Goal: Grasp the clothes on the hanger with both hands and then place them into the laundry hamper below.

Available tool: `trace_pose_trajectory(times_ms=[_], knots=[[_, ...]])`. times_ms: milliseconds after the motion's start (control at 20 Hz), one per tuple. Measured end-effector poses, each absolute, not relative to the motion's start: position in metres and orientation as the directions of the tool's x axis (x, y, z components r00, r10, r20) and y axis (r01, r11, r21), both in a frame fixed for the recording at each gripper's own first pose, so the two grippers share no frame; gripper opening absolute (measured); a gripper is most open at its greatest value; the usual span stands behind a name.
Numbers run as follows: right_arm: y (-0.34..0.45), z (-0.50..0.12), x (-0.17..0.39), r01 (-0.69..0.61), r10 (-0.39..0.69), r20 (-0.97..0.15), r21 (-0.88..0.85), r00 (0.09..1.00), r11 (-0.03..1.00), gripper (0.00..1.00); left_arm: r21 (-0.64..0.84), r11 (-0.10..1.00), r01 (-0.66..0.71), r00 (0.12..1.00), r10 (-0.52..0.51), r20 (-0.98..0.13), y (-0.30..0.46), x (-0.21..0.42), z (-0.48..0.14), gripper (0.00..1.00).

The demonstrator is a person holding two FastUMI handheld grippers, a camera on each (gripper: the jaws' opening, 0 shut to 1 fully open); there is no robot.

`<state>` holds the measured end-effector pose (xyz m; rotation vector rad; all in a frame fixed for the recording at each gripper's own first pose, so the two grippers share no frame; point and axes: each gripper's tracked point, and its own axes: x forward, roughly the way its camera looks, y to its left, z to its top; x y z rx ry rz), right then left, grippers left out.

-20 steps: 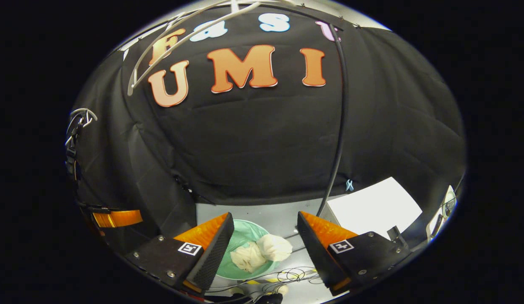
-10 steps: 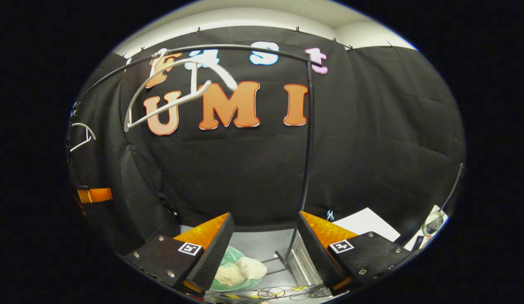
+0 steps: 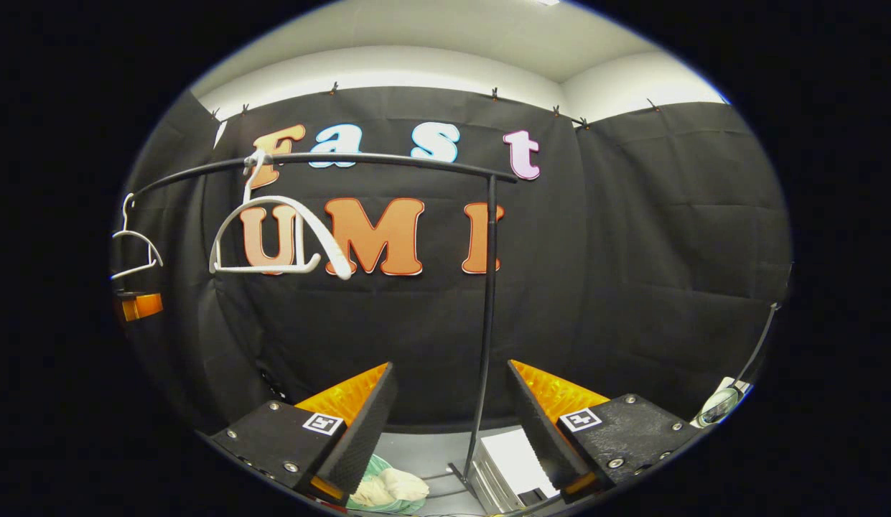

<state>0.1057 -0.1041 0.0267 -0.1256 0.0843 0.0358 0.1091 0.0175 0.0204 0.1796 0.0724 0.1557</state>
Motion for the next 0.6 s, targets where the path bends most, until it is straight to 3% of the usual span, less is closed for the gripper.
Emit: trace_pose_trajectory(times_ms=[150,200,250,300,400,450,500,550,600], knots=[[-0.109,0.035,0.104,-0.051,0.043,-0.069,-0.116,0.997,0.992,0.88,0.146,0.976,-0.163,0.985,0.169,-0.031,0.014,0.102,0.027,0.94],[-0.110,0.036,0.103,-0.057,0.050,-0.066,-0.115,0.997,0.992,0.94,0.138,0.976,-0.169,0.985,0.173,-0.019,0.013,0.098,0.030,0.88],[-0.111,0.037,0.102,-0.066,0.059,-0.064,-0.114,0.996,0.991,1.00,0.136,0.975,-0.174,0.984,0.177,-0.008,0.012,0.094,0.033,0.88],[-0.112,0.038,0.102,-0.072,0.066,-0.063,-0.114,0.996,0.991,0.88,0.139,0.974,-0.181,0.983,0.183,0.003,0.012,0.090,0.037,0.94],[-0.114,0.039,0.102,-0.086,0.080,-0.063,-0.110,0.995,0.990,0.88,0.151,0.969,-0.197,0.980,0.196,0.019,0.009,0.082,0.041,0.94],[-0.115,0.037,0.103,-0.094,0.088,-0.065,-0.107,0.994,0.990,0.88,0.154,0.967,-0.203,0.979,0.201,0.026,0.007,0.079,0.043,0.88],[-0.116,0.035,0.104,-0.102,0.096,-0.070,-0.104,0.993,0.989,0.94,0.152,0.966,-0.207,0.978,0.204,0.032,0.003,0.077,0.042,0.88],[-0.117,0.033,0.104,-0.112,0.104,-0.075,-0.102,0.992,0.989,0.94,0.149,0.966,-0.214,0.977,0.212,0.029,0.001,0.075,0.037,0.94],[-0.117,0.030,0.106,-0.122,0.114,-0.080,-0.101,0.990,0.987,0.94,0.145,0.964,-0.223,0.975,0.222,0.023,0.000,0.073,0.031,0.88]])
